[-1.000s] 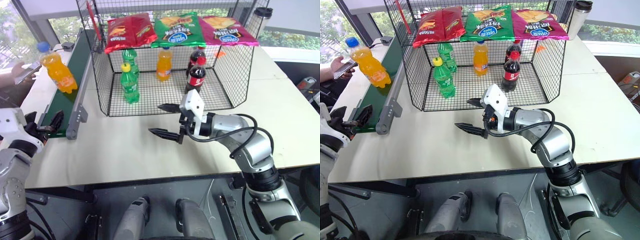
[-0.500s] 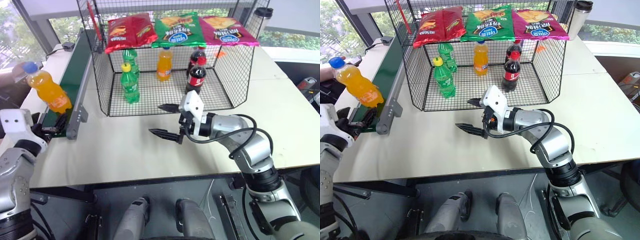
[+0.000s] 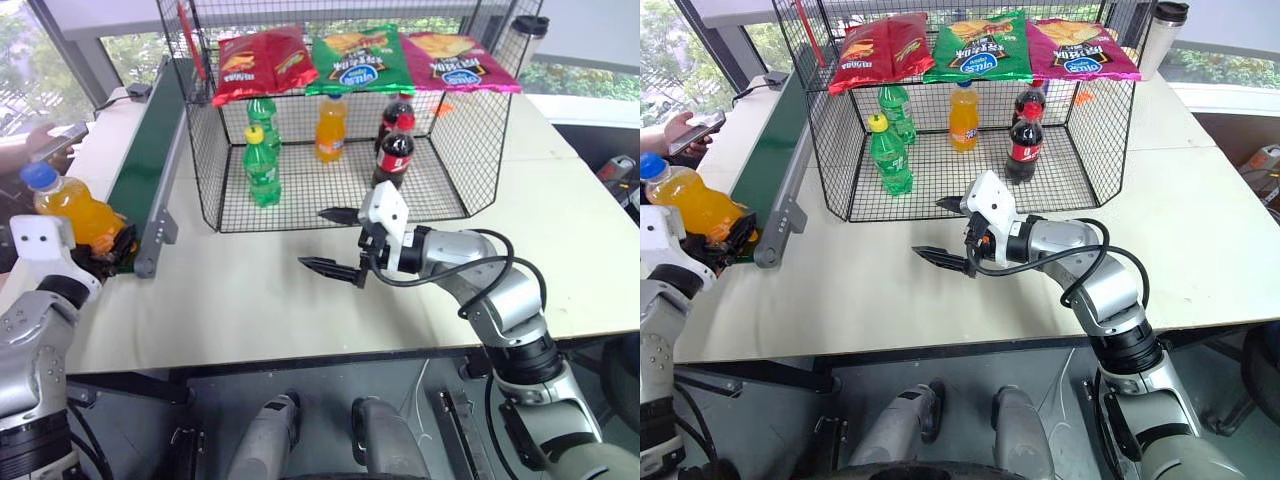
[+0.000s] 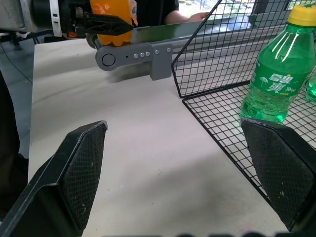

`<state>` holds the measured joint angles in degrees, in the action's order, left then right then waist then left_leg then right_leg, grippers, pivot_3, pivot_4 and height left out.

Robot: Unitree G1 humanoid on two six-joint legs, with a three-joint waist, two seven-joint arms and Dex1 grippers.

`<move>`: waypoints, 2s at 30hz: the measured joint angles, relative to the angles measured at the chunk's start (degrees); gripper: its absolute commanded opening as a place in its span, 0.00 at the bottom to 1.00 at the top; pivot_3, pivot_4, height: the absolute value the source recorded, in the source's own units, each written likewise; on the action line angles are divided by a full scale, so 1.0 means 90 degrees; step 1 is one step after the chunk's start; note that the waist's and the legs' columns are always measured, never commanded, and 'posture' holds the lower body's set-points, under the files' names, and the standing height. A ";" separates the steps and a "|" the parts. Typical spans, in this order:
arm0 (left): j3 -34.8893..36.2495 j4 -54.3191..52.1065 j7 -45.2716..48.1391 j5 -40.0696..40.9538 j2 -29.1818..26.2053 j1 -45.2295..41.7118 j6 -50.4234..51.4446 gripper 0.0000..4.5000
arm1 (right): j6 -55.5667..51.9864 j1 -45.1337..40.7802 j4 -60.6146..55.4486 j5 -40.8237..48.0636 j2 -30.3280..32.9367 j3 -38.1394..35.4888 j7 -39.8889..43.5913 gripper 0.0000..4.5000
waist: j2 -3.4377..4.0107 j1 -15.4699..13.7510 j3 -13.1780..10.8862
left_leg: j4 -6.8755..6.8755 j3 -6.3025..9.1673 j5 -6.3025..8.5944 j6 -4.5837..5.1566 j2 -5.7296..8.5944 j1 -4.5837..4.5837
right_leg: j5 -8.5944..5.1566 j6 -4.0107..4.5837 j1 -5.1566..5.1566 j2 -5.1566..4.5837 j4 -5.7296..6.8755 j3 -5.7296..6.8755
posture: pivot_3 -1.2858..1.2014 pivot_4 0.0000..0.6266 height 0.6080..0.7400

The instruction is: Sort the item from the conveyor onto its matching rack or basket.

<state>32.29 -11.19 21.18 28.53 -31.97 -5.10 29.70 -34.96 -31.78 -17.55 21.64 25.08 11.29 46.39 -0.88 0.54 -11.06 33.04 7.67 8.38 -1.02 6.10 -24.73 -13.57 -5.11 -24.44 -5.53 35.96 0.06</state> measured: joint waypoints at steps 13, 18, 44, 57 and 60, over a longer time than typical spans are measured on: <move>-0.0780 -0.0329 0.1033 0.0941 -0.0761 -0.1031 0.0690 0.66 | -0.0287 -0.0132 0.0003 0.0378 -0.0046 -0.0207 0.0005 1.00 | -0.0007 0.0010 -0.0004 | 0.0000 0.0001 -0.0001 0.0001 0.0005 -0.0013 | 0.0001 -0.0001 -0.0010 0.0000 -0.0001 0.0007 | 0.52 0.24 0.99; -0.2419 -0.0332 0.1874 0.0606 -0.0722 -0.1312 0.0636 0.66 | -0.0444 -0.0495 0.0224 0.0588 -0.0109 -0.0322 0.0085 1.00 | -0.0007 0.0019 -0.0005 | 0.0000 0.0001 -0.0001 0.0001 0.0004 -0.0013 | 0.0001 0.0000 -0.0011 0.0002 0.0000 0.0007 | 0.52 0.24 0.99; -0.4697 0.0895 0.3526 -0.1039 0.0458 -0.2282 -0.1150 0.66 | -0.0382 -0.0768 0.0382 0.0392 -0.0296 -0.0032 -0.0037 1.00 | -0.0005 0.0023 -0.0005 | 0.0006 0.0000 -0.0010 0.0016 0.0004 -0.0021 | 0.0015 -0.0023 -0.0020 0.0004 0.0006 0.0007 | 0.52 0.24 0.99; -0.4668 0.0734 0.3412 -0.1036 0.0538 -0.2264 -0.0975 0.66 | -0.0060 -0.0769 0.0710 0.0194 -0.0386 0.0091 0.0064 0.55 | -0.0005 0.0027 -0.0005 | 0.0011 0.0001 -0.0012 0.0018 0.0004 -0.0021 | 0.0016 -0.0026 -0.0020 0.0008 0.0012 0.0008 | 0.52 0.24 0.99; -0.4668 0.0720 0.3401 -0.1035 0.0535 -0.2263 -0.0954 0.66 | -0.0055 -0.0770 0.0711 0.0186 -0.0388 0.0091 0.0066 0.55 | -0.0005 0.0027 -0.0005 | 0.0011 0.0001 -0.0012 0.0018 0.0004 -0.0021 | 0.0016 -0.0026 -0.0020 0.0008 0.0013 0.0008 | 0.52 0.24 0.99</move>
<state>-9.71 -4.71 51.79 19.21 -27.16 -25.46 21.11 -35.46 -38.71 -11.15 23.32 21.59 12.11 46.99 -0.92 0.78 -11.10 33.14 7.68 8.27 -0.85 6.13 -24.91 -13.43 -5.35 -24.62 -5.45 36.08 0.13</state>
